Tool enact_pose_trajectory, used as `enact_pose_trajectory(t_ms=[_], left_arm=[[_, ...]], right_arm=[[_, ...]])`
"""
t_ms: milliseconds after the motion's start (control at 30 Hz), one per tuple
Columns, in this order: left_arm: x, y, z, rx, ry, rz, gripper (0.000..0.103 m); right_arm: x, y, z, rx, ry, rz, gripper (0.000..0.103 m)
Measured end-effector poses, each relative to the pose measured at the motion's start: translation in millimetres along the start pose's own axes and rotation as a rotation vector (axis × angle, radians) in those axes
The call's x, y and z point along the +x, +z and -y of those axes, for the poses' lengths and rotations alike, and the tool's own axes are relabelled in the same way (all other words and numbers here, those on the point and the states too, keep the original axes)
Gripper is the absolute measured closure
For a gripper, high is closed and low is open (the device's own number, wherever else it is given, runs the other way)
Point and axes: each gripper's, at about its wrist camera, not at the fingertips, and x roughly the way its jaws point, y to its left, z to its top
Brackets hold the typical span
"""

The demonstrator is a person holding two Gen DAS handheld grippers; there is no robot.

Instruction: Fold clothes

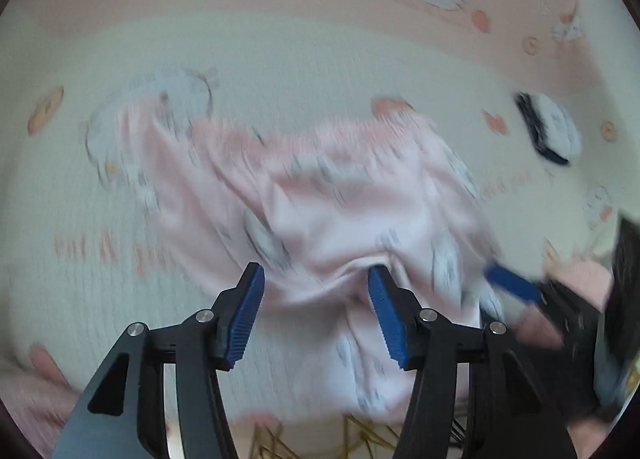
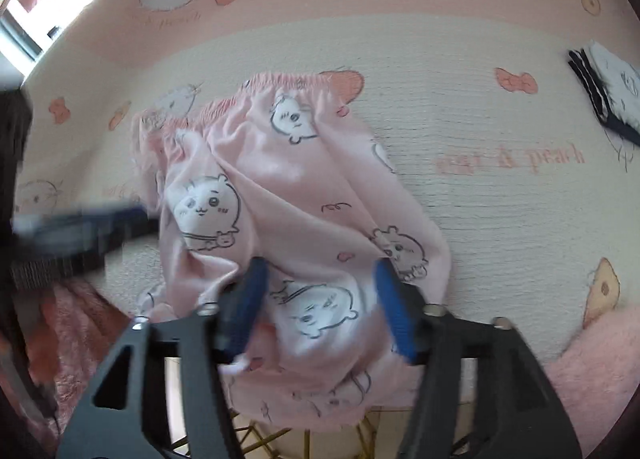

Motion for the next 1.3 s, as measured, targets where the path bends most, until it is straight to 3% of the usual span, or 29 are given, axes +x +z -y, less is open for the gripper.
enact_pose_trajectory(t_ms=[67,133,167,200,267,333,433,567,667,767,800,833,867,900,1000,1067,1100,1167,1300], left_arm=[[3,1,3,0.007,0.018,-0.006,0.047],[4,-2,3,0.013,0.021,-0.011,0.047],[4,-4,3,0.016,0.023,-0.013,0.048],[4,-6,2,0.02,0.025,-0.016,0.051],[4,-9,2,0.026,0.029,-0.021,0.078],[5,-13,2,0.032,0.032,-0.026,0.091],[5,-18,2,0.041,0.038,-0.034,0.096],[-12,-40,-14,-0.019,-0.105,-0.087,0.097],[-28,-51,-17,-0.008,-0.189,-0.107,0.096],[-46,-42,-34,-0.067,-0.217,-0.047,0.095],[-52,-39,-40,-0.09,-0.224,-0.024,0.094],[-56,-30,-49,-0.122,-0.211,0.002,0.084],[-59,-18,-59,-0.159,-0.189,0.029,0.059],[-62,-6,-70,-0.196,-0.167,0.056,0.048],[-57,25,-95,-0.255,-0.092,0.086,0.047],[-38,36,-82,-0.249,-0.053,0.076,0.047],[-24,42,-77,-0.242,-0.045,0.067,0.047],[5,54,-72,-0.229,-0.038,0.046,0.047],[29,60,-66,-0.176,-0.038,0.015,0.047]], right_arm=[[10,-3,-1,-0.008,-0.045,-0.014,0.023],[16,-5,2,0.019,-0.019,-0.033,0.025],[15,-6,4,0.045,0.013,-0.04,0.036],[12,-6,5,0.053,0.039,-0.041,0.063],[6,-5,2,0.039,0.063,-0.044,0.084],[1,-7,1,0.022,0.024,-0.032,0.091],[-1,-1,10,0.045,-0.016,-0.003,0.093],[-23,6,17,0.018,-0.152,0.098,0.093],[-36,9,8,-0.055,-0.281,0.177,0.093],[-39,15,18,-0.034,-0.342,0.179,0.091],[-29,19,25,0.003,-0.336,0.168,0.084],[-29,19,35,0.044,-0.317,0.162,0.08],[-40,13,46,0.097,-0.268,0.168,0.074],[-42,13,52,0.144,-0.212,0.178,0.068],[-51,23,48,0.182,-0.124,0.205,0.056],[-52,39,35,0.151,-0.106,0.203,0.052],[-50,48,29,0.133,-0.096,0.196,0.043],[-37,73,20,0.094,-0.071,0.164,0.035],[11,111,3,0.017,-0.051,0.052,0.034]])
